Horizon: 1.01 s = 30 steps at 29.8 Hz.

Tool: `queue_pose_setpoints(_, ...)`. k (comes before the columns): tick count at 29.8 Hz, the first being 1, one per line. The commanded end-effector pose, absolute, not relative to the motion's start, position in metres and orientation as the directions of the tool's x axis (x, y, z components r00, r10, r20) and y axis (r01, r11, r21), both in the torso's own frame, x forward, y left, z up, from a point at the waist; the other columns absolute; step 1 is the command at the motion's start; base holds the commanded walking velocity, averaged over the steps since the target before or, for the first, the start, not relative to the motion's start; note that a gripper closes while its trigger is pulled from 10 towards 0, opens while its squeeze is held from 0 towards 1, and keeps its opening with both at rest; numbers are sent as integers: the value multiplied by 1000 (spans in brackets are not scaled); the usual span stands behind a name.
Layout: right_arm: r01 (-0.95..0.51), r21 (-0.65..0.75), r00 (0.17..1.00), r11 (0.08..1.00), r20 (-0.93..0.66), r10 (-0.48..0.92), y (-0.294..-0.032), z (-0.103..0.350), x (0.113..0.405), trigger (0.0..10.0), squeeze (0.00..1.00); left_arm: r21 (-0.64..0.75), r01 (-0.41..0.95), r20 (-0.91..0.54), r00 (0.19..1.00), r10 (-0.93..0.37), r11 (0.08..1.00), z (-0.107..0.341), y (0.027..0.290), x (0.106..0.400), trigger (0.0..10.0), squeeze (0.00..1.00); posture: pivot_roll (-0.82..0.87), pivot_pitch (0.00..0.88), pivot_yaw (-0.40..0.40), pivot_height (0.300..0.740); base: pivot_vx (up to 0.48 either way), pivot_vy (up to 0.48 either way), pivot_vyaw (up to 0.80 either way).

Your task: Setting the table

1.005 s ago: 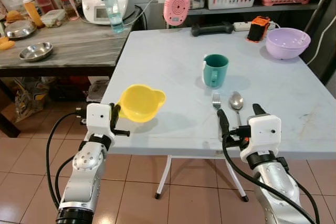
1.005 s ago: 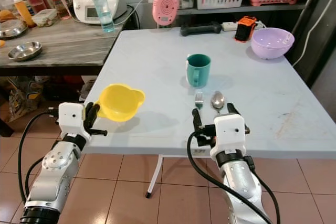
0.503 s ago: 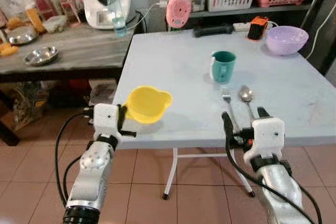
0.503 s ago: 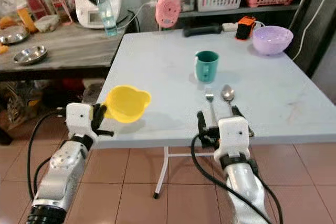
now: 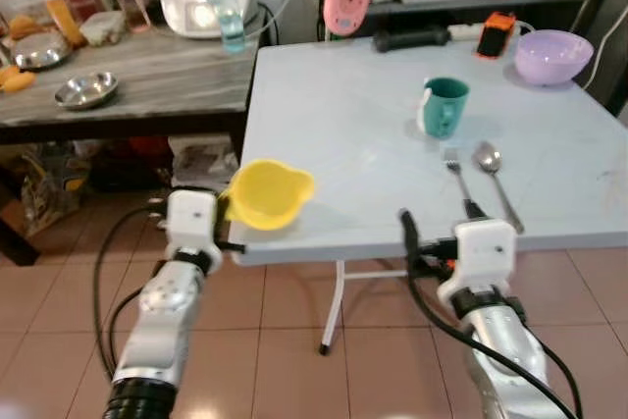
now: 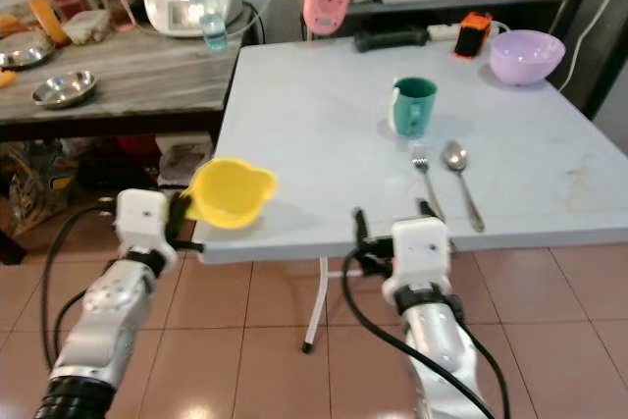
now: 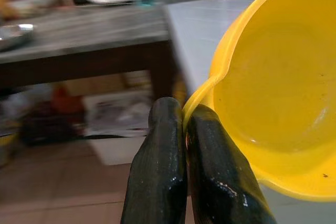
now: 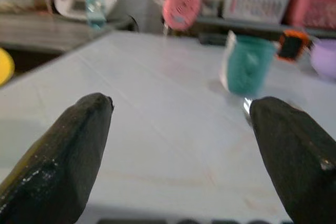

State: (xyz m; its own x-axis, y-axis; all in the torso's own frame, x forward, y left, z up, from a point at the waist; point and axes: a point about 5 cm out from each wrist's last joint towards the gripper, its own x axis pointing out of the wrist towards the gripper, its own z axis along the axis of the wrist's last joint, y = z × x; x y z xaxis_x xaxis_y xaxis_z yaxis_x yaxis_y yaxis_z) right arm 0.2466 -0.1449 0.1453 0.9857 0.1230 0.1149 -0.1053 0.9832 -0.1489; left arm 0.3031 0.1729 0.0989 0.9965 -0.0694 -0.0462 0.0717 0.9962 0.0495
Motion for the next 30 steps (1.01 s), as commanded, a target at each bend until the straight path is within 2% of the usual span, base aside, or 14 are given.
queue_pose_setpoints(1,-87,-150,991,985,88,101,-153,139,247,10000,0,54,77,-28,997,-76,996,104,168,306,10000,0,-74,29,79,740,0,382,-531)
queue_pose_setpoints(8,-95,-136,989,986,100,109,-149,144,248,10000,0,51,59,-16,998,-58,997,105,173,309,10000,0,-86,39,73,740,0,453,-588)
queue_pose_setpoints(13,-95,-129,989,987,101,109,-145,143,248,10000,0,38,71,-22,997,-70,997,102,166,311,10000,0,-96,35,70,740,0,480,-537)
queue_pose_setpoints(30,-102,-157,981,982,146,125,-139,153,256,10000,0,26,72,6,997,-72,997,106,149,326,10000,0,-110,39,83,740,0,480,0)
